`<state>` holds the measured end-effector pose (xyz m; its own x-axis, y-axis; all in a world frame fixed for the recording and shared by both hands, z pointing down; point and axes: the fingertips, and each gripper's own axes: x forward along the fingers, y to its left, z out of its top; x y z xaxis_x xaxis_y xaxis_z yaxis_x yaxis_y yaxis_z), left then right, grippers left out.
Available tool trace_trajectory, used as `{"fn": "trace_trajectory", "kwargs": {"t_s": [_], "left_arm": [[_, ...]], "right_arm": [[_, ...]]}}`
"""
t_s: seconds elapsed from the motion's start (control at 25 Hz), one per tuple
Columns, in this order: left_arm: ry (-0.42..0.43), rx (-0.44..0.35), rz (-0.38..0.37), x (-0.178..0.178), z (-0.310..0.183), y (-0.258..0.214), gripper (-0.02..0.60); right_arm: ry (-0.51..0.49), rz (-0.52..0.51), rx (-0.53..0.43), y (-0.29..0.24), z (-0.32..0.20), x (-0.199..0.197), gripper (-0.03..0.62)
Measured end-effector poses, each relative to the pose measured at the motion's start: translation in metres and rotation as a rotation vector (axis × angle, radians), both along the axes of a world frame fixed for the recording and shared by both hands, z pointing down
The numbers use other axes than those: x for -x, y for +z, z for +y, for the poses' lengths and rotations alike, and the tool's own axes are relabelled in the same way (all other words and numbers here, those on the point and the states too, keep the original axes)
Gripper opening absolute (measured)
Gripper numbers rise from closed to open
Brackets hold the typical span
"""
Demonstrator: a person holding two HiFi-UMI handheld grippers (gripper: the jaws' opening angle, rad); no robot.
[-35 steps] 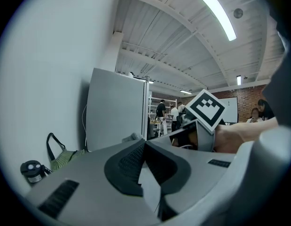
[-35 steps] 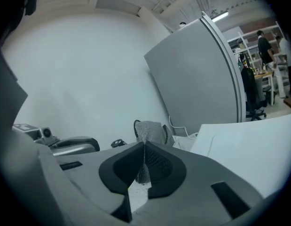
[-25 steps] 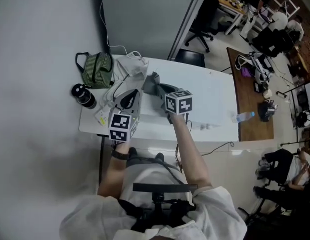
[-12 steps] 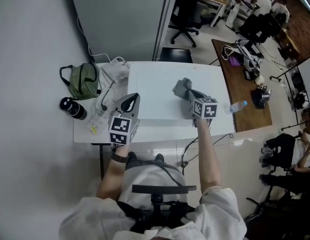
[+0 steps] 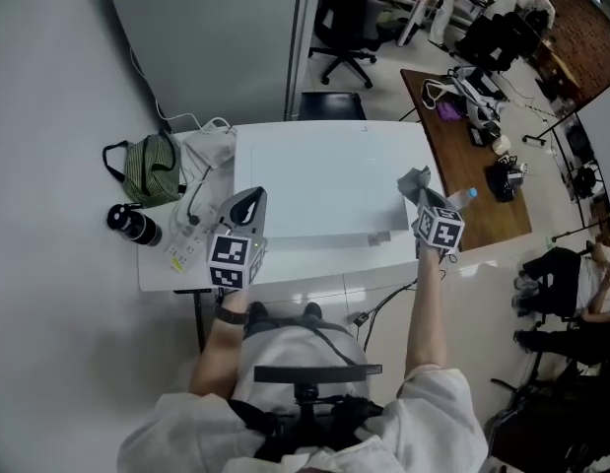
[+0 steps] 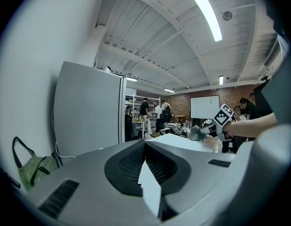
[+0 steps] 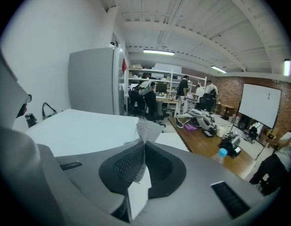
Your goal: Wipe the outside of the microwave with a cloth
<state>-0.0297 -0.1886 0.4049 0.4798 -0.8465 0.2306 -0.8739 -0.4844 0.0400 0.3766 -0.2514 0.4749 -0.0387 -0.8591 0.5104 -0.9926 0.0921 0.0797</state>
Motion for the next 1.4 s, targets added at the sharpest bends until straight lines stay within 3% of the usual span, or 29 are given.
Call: {"fn": "trace_trajectory", "kwargs": {"t_s": [0.12, 0.4, 0.72, 0.92, 1.0, 1.12, 1.4], "left_arm": [[0.000, -0.001, -0.006, 0.000, 0.000, 0.000, 0.023], [-0.045, 0.002, -0.008, 0.020, 0.003, 0.003, 0.023], [-0.141, 0.004, -0.006, 0.070, 0.010, 0.006, 0.023], [-0.191, 0.008, -0.013, 0.095, 0.017, 0.007, 0.023], [-0.199, 0.009, -0.012, 0.095, 0.018, 0.007, 0.023], [-0.197, 0.014, -0.014, 0.089, 0.017, 0.007, 0.023], [-0.102, 0.028, -0.026, 0.040, 0.006, 0.014, 0.023]], "right_arm": [[-0.100, -0.048, 0.004, 0.007, 0.003, 0.050, 0.006], [-0.371, -0.184, 0.024, 0.013, 0.023, 0.215, 0.006], [-0.687, -0.468, 0.067, -0.001, 0.077, 0.414, 0.006], [-0.837, -0.720, 0.112, -0.023, 0.106, 0.490, 0.006], [-0.839, -0.748, 0.123, -0.022, 0.109, 0.490, 0.006], [-0.770, -0.675, 0.108, -0.009, 0.098, 0.458, 0.006], [-0.457, -0.488, 0.027, 0.006, 0.078, 0.295, 0.006]]}}
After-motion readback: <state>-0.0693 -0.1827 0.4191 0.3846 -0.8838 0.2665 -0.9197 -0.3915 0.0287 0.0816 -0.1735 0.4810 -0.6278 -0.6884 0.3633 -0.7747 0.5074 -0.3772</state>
